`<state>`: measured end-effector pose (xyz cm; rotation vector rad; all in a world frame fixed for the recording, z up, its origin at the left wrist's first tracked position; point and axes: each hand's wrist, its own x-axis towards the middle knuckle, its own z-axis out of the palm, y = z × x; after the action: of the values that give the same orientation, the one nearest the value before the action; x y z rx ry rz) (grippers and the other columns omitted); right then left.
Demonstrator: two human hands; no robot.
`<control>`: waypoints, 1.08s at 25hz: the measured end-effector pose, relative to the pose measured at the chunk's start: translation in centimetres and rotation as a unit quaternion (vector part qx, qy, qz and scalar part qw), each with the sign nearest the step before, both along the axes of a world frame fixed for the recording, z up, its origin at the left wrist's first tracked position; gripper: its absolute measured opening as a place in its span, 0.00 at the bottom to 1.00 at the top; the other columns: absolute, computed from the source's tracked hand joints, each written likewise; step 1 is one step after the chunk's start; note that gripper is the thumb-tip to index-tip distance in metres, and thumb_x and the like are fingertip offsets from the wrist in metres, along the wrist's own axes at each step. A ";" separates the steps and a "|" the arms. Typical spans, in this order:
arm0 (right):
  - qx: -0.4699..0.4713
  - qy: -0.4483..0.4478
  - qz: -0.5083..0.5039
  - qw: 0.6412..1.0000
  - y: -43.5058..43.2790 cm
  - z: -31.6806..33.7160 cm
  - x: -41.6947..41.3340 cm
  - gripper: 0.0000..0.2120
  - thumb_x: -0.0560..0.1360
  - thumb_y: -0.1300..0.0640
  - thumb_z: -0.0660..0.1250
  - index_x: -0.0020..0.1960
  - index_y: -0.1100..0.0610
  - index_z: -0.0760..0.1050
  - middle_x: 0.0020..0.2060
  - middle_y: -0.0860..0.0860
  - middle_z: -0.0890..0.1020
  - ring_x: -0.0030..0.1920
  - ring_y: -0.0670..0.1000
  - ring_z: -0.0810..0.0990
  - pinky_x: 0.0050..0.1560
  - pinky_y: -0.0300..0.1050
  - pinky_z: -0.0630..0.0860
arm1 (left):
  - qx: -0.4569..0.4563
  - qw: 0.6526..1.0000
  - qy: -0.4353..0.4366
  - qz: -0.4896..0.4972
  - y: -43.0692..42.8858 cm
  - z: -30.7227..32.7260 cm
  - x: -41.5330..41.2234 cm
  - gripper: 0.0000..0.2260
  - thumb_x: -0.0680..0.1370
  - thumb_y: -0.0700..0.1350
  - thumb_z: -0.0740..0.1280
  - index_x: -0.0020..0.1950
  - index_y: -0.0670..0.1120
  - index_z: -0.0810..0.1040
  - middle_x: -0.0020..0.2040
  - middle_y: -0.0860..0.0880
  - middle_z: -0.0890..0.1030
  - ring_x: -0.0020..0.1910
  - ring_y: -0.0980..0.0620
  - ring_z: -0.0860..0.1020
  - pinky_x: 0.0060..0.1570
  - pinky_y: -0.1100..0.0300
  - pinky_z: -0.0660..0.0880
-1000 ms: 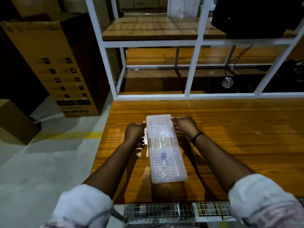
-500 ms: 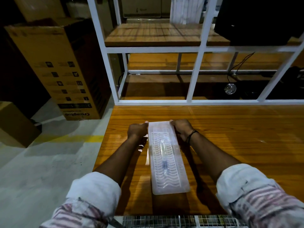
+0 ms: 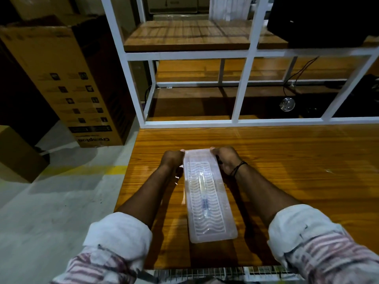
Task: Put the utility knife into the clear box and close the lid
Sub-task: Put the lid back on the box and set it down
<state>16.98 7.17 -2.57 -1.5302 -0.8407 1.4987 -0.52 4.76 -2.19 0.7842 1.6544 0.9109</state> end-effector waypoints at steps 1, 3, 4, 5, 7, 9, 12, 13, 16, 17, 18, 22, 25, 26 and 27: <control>0.002 -0.005 -0.001 1.000 0.0 -0.1 0.0 0.10 0.79 0.63 0.67 0.54 0.71 0.79 0.44 0.60 0.82 0.36 0.54 0.80 0.35 0.48 0.77 | -0.001 1.000 -0.008 -0.004 -0.1 0.2 0.1 0.17 0.84 0.47 0.63 0.36 0.43 0.74 0.32 0.45 0.74 0.30 0.47 0.73 0.31 0.57 0.68; 0.011 -0.011 -0.008 1.000 -0.1 -0.4 0.0 0.16 0.79 0.61 0.68 0.58 0.75 0.77 0.47 0.63 0.82 0.38 0.56 0.81 0.38 0.50 0.78 | -0.005 1.000 -0.016 -0.008 0.0 0.1 0.0 0.17 0.84 0.48 0.63 0.35 0.44 0.74 0.31 0.45 0.73 0.28 0.47 0.71 0.30 0.57 0.67; 0.016 -0.010 -0.010 1.000 -0.2 -0.5 0.0 0.17 0.78 0.60 0.69 0.58 0.74 0.77 0.48 0.63 0.83 0.39 0.58 0.82 0.40 0.51 0.79 | -0.004 1.000 -0.018 -0.005 -0.1 0.0 -0.1 0.17 0.83 0.49 0.63 0.36 0.44 0.75 0.31 0.45 0.74 0.28 0.47 0.72 0.30 0.57 0.68; 0.016 -0.014 -0.013 1.000 -0.5 -0.4 0.2 0.16 0.78 0.58 0.70 0.56 0.72 0.79 0.48 0.63 0.84 0.40 0.60 0.83 0.41 0.54 0.81 | -0.003 1.000 -0.023 0.002 -0.2 -0.1 -0.1 0.17 0.83 0.50 0.64 0.37 0.44 0.76 0.32 0.45 0.75 0.29 0.47 0.73 0.30 0.58 0.70; 0.014 -0.039 -0.010 0.999 -1.2 -0.3 0.6 0.19 0.75 0.53 0.73 0.52 0.71 0.81 0.44 0.63 0.86 0.39 0.63 0.84 0.38 0.58 0.80 | -0.004 0.999 -0.049 0.022 -0.8 -0.2 -0.2 0.15 0.82 0.51 0.67 0.41 0.43 0.79 0.35 0.45 0.79 0.31 0.47 0.76 0.30 0.58 0.73; 0.031 -0.033 0.004 0.999 -2.9 0.2 1.2 0.19 0.75 0.53 0.72 0.47 0.72 0.80 0.38 0.62 0.82 0.31 0.58 0.81 0.29 0.48 0.75 | -0.018 0.997 -0.062 0.030 -2.0 -0.6 -0.4 0.15 0.80 0.54 0.69 0.45 0.42 0.82 0.37 0.45 0.82 0.30 0.48 0.77 0.29 0.60 0.73; 0.029 -0.013 0.046 0.998 -6.9 0.3 2.5 0.10 0.78 0.60 0.69 0.46 0.69 0.80 0.35 0.61 0.80 0.27 0.53 0.78 0.24 0.41 0.72 | -0.033 0.996 -0.073 0.031 -5.1 -2.3 -1.0 0.16 0.79 0.55 0.70 0.48 0.42 0.83 0.32 0.46 0.79 0.24 0.49 0.73 0.27 0.63 0.68; 0.021 -0.012 0.059 0.998 -8.3 0.4 3.1 0.12 0.78 0.61 0.68 0.49 0.71 0.80 0.36 0.62 0.80 0.28 0.54 0.78 0.25 0.42 0.73 | -0.025 0.994 -0.096 0.036 -6.6 -2.6 -0.8 0.14 0.79 0.53 0.70 0.50 0.42 0.82 0.32 0.45 0.79 0.24 0.49 0.72 0.28 0.62 0.67; -0.003 -0.019 0.082 0.996 -11.9 0.6 4.2 0.11 0.79 0.62 0.67 0.53 0.71 0.80 0.37 0.62 0.82 0.30 0.55 0.81 0.27 0.44 0.77 | 0.011 0.987 -0.149 0.057 -11.0 -2.9 -0.1 0.08 0.80 0.46 0.70 0.50 0.40 0.80 0.33 0.43 0.80 0.26 0.48 0.74 0.27 0.60 0.69; -0.009 -0.024 0.079 0.997 -13.1 0.7 4.5 0.09 0.80 0.63 0.66 0.52 0.70 0.80 0.36 0.61 0.83 0.29 0.54 0.82 0.26 0.44 0.77 | 0.011 0.989 -0.139 0.052 -12.3 -2.7 0.1 0.08 0.80 0.45 0.70 0.48 0.41 0.79 0.32 0.44 0.81 0.26 0.48 0.75 0.27 0.60 0.69; -0.012 -0.025 0.074 0.997 -14.2 0.7 4.6 0.08 0.80 0.64 0.65 0.50 0.68 0.80 0.34 0.60 0.84 0.28 0.54 0.82 0.26 0.44 0.77 | 0.011 0.992 -0.118 0.041 -13.3 -2.9 0.1 0.08 0.79 0.46 0.71 0.47 0.41 0.80 0.31 0.44 0.80 0.26 0.47 0.75 0.27 0.61 0.70; 0.000 -0.057 0.063 0.996 -17.1 -0.2 4.7 0.05 0.77 0.63 0.69 0.45 0.62 0.83 0.32 0.59 0.82 0.31 0.55 0.77 0.29 0.44 0.72 | 0.046 0.990 -0.130 0.009 -16.6 -2.9 0.3 0.11 0.79 0.48 0.71 0.42 0.42 0.82 0.33 0.43 0.81 0.29 0.47 0.78 0.30 0.60 0.72; 0.018 -0.056 0.049 0.997 -17.7 -0.6 4.4 0.06 0.77 0.64 0.69 0.44 0.63 0.82 0.29 0.57 0.79 0.25 0.48 0.74 0.24 0.38 0.69 | 0.057 0.990 -0.127 0.023 -17.0 -2.7 0.5 0.09 0.80 0.47 0.71 0.43 0.42 0.84 0.35 0.43 0.84 0.31 0.47 0.80 0.32 0.59 0.74; 0.026 -0.052 0.048 0.997 -17.8 -0.6 4.1 0.06 0.78 0.64 0.68 0.43 0.63 0.82 0.29 0.57 0.79 0.24 0.48 0.75 0.23 0.39 0.70 | 0.055 0.991 -0.120 0.027 -16.8 -2.9 0.5 0.09 0.80 0.46 0.71 0.44 0.42 0.85 0.35 0.43 0.85 0.32 0.47 0.81 0.33 0.58 0.75; 0.032 -0.050 0.048 0.997 -17.9 -0.7 4.0 0.07 0.78 0.65 0.68 0.42 0.63 0.82 0.30 0.58 0.80 0.25 0.48 0.75 0.24 0.39 0.71 | 0.051 0.992 -0.115 0.030 -16.7 -3.1 0.5 0.09 0.80 0.46 0.71 0.43 0.42 0.85 0.35 0.43 0.85 0.32 0.47 0.81 0.35 0.58 0.77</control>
<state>21.00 -10.69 -3.24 -1.5472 -1.0247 1.4583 -0.05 -11.90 -5.29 0.6740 1.4449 1.0927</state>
